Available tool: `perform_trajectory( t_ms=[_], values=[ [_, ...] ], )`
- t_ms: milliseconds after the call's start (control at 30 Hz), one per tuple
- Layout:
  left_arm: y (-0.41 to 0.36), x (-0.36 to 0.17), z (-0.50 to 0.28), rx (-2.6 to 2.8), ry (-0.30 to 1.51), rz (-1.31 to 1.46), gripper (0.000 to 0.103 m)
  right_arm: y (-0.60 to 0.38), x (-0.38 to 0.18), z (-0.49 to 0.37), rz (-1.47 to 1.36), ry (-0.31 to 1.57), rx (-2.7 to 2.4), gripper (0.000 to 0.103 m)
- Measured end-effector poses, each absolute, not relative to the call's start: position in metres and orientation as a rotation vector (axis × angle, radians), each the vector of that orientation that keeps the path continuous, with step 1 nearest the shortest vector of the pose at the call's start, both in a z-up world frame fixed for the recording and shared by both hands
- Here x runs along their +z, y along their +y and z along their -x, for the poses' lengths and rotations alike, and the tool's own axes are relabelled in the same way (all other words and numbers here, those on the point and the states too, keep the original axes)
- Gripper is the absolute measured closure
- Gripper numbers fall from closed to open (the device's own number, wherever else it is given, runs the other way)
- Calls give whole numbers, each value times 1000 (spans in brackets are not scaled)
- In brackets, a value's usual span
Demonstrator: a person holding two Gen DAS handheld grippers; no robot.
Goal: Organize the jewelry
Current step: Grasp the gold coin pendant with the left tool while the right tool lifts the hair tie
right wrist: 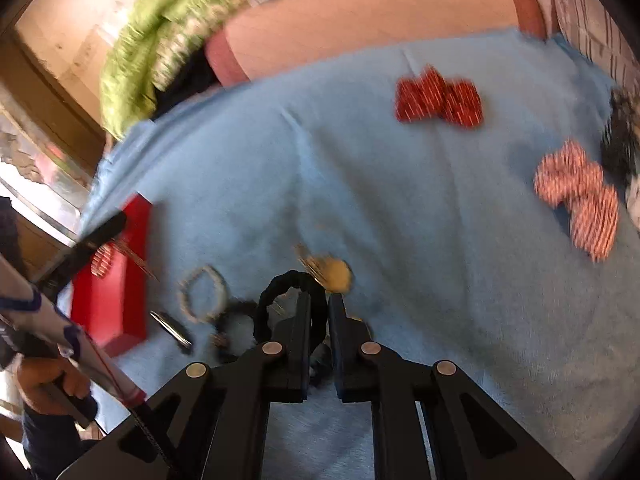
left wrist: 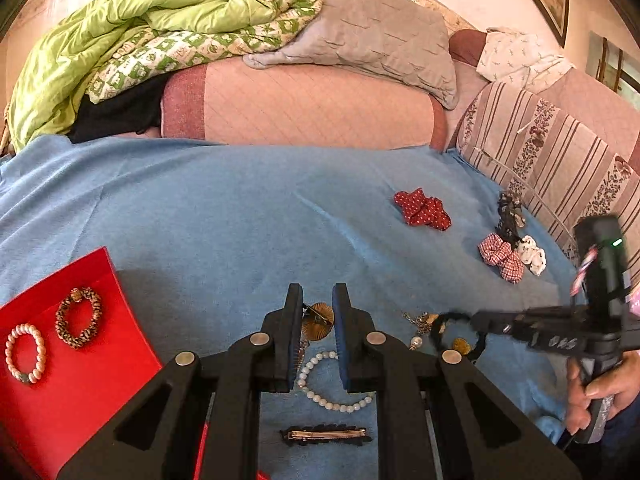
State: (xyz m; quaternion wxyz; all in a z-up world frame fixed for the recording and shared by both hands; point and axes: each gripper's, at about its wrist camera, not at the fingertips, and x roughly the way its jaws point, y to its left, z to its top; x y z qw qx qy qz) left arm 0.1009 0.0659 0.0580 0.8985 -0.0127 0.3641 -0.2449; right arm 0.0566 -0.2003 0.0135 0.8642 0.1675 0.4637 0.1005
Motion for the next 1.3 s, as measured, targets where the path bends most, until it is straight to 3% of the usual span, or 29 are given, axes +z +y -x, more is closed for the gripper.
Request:
perform_trajectory(
  t_ms=[267,800,1300],
  values=[
    [80,63,-100,-492,731,52,89,-183,55,-48,-369,757,305,93],
    [124,82,-91,-441,672,99,89,-135,58,-55,-324,753,377,93],
    [221,89,-80,-307,639,219,89,-61,57,-56,-269,763,464,93]
  ],
)
